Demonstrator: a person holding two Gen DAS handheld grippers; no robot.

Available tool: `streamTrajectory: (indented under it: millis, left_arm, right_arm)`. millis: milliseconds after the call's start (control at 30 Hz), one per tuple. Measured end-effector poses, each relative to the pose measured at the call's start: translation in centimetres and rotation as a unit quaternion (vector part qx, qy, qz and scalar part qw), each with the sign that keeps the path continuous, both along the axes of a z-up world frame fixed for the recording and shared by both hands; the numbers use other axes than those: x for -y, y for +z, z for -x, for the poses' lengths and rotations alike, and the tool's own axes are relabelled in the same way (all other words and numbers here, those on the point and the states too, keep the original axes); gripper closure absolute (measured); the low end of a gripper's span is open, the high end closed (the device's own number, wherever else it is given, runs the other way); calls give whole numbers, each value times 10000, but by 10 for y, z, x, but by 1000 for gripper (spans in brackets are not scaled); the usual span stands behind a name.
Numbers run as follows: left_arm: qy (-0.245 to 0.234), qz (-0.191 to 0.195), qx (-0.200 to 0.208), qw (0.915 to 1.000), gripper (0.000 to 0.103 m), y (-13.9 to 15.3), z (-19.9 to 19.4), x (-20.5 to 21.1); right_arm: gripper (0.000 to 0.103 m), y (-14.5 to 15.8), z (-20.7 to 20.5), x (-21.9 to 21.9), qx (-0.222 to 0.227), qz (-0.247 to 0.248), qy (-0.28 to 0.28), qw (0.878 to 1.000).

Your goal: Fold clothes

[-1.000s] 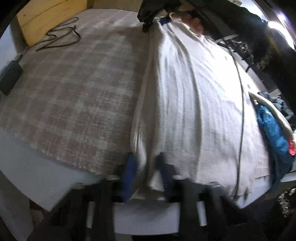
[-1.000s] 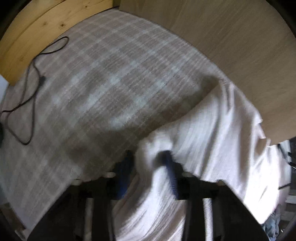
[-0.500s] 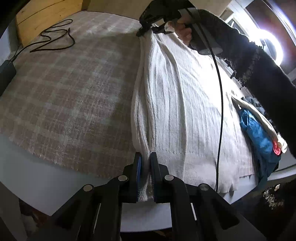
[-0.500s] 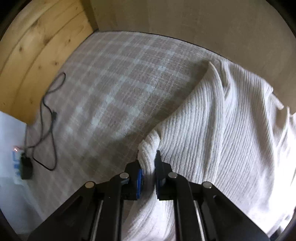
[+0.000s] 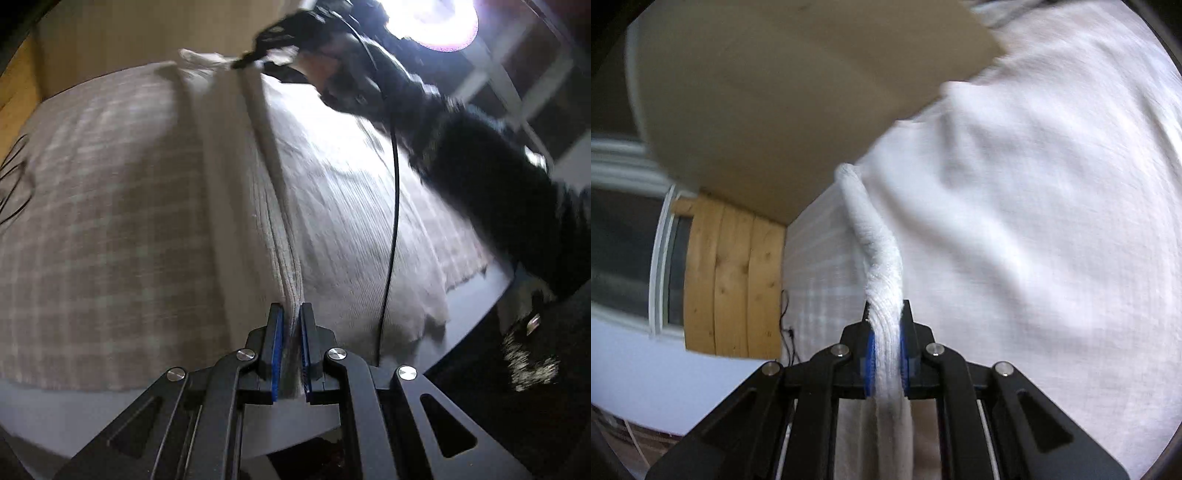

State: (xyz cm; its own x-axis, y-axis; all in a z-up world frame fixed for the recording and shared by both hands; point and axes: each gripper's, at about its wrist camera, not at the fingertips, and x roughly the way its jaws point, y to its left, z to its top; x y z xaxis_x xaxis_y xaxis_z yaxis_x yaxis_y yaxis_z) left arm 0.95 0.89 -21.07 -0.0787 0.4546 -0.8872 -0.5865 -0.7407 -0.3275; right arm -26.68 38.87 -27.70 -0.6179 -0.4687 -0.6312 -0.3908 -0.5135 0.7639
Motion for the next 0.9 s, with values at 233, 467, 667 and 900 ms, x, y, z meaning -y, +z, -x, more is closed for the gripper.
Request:
streamTrajectory:
  millis: [233,467,667,900]
  left_arm:
    - [-522,88,382,9979,90,-16,-2,-31]
    - [-410,11,205,9989,84,15,-16,-8]
    - [-306,-97,4,9995,84,5,-2,-24]
    - [-1163,-34,96,9932,81,-19,-16,-63]
  right_arm:
    - [93,7,19,29,296,-1032,333,9937]
    - [78,42,13,40,779,-2493,797,9620]
    - [72,71,-20,79,149,-2299,1400,9630]
    - [75,34,-48,123,649,-2421,2041,9463]
